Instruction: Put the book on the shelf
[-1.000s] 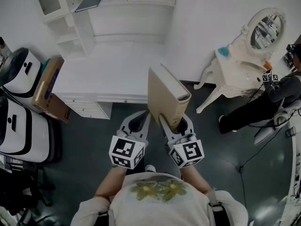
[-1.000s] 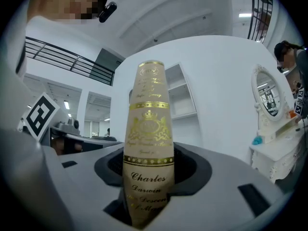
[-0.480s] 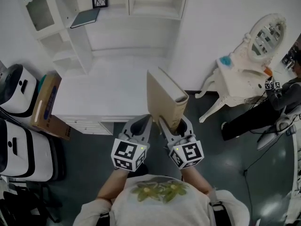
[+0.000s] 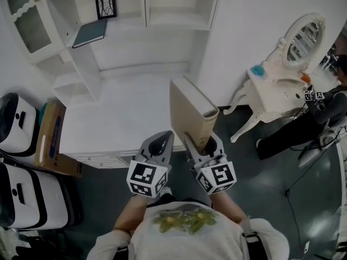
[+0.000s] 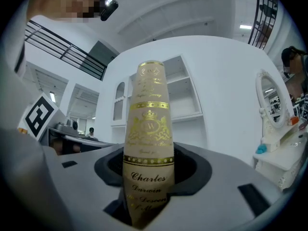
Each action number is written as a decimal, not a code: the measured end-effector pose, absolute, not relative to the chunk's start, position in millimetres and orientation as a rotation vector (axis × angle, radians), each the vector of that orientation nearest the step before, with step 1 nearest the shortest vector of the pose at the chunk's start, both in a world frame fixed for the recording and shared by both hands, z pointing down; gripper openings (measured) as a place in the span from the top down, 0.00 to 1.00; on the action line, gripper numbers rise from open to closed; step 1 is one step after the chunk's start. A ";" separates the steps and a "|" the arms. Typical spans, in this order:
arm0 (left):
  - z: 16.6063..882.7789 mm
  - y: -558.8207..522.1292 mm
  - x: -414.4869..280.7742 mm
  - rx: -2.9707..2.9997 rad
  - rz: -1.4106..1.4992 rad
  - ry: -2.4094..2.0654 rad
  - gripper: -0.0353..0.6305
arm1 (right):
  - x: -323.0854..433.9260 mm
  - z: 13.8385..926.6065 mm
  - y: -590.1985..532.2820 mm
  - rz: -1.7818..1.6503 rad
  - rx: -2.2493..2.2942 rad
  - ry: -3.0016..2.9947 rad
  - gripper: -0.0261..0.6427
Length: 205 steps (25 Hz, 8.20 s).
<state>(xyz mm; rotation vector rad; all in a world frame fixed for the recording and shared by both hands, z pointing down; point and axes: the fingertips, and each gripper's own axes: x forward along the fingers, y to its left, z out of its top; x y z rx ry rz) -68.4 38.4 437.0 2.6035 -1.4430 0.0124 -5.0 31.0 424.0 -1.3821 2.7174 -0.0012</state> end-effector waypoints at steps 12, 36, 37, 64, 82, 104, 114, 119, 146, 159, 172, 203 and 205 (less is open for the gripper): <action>459.6 -9.7 -71.1 2.582 0.000 -1.336 0.91 | 1.3 424.7 -16.0 0.010 -1.516 2.648 0.62; 419.0 -142.2 -46.0 2.705 0.022 -1.297 0.91 | 17.9 370.9 -155.3 0.166 -1.557 2.485 0.62; 417.2 -146.4 -46.5 2.707 0.022 -1.300 0.91 | 18.0 368.7 -160.5 0.173 -1.556 2.478 0.62; 407.2 -216.0 -55.4 2.694 0.028 -1.361 0.91 | 28.3 300.4 -243.0 0.336 -1.522 2.344 0.62; 387.1 -234.3 -57.9 2.686 0.033 -1.384 0.91 | 32.6 255.4 -263.9 0.403 -1.513 2.287 0.62; 374.1 -260.0 -52.4 2.672 0.045 -1.403 0.91 | 39.1 230.3 -297.7 0.438 -1.515 2.270 0.62; 377.4 -269.4 -53.6 2.660 0.051 -1.420 0.91 | 39.0 230.1 -311.4 0.446 -1.539 2.263 0.62; 378.2 -274.8 -56.9 2.656 0.053 -1.429 0.91 | 37.0 228.7 -317.0 0.443 -1.545 2.267 0.62; 379.6 -287.8 -57.2 2.652 0.077 -1.435 0.91 | 33.1 216.8 -335.5 0.462 -1.570 2.230 0.62; 384.5 -290.7 -53.1 2.650 0.085 -1.429 0.91 | 33.2 215.4 -345.2 0.471 -1.584 2.219 0.62; 388.9 -297.1 -54.8 2.642 0.087 -1.424 0.91 | 30.6 214.2 -362.4 0.459 -1.631 2.203 0.62; 391.5 -301.8 -45.4 2.651 0.097 -1.398 0.91 | 24.0 211.0 -394.0 0.455 -1.699 2.207 0.62; 391.3 -302.2 -44.9 2.653 0.098 -1.398 0.91 | 23.9 210.6 -395.6 0.454 -1.702 2.211 0.62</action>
